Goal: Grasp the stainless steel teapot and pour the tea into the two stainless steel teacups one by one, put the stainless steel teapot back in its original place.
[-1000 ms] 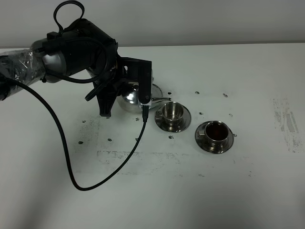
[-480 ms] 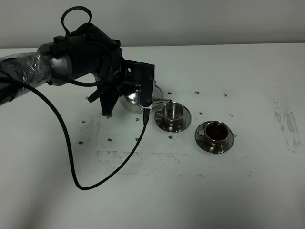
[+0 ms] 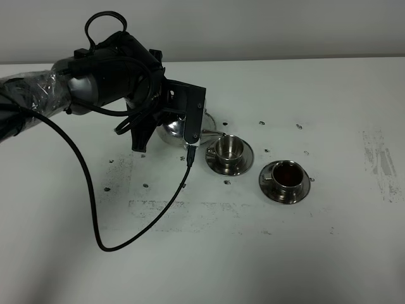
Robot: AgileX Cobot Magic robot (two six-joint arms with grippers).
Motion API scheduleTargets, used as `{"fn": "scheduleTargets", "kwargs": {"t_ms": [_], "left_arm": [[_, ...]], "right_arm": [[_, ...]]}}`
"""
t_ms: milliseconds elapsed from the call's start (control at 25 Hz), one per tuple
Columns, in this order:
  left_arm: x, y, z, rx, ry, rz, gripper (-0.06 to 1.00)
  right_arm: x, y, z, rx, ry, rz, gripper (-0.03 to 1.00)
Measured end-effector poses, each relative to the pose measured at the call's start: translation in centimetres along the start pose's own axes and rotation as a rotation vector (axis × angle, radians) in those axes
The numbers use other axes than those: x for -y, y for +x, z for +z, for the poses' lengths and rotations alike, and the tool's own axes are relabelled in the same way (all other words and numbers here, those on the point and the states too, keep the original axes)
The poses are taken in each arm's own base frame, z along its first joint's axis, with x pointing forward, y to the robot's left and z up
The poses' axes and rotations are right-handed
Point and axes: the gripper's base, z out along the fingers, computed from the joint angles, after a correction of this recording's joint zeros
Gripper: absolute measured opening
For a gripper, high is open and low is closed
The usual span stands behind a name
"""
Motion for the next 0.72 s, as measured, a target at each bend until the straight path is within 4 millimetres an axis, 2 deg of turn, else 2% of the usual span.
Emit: {"fn": "scheduleTargets", "kwargs": {"t_ms": [720], "left_arm": [[-0.39, -0.14, -0.06, -0.004, -0.048, 0.071, 0.19]], "right_arm": [[0.0, 0.0, 0.0, 0.0, 0.0, 0.0, 0.45]]}}
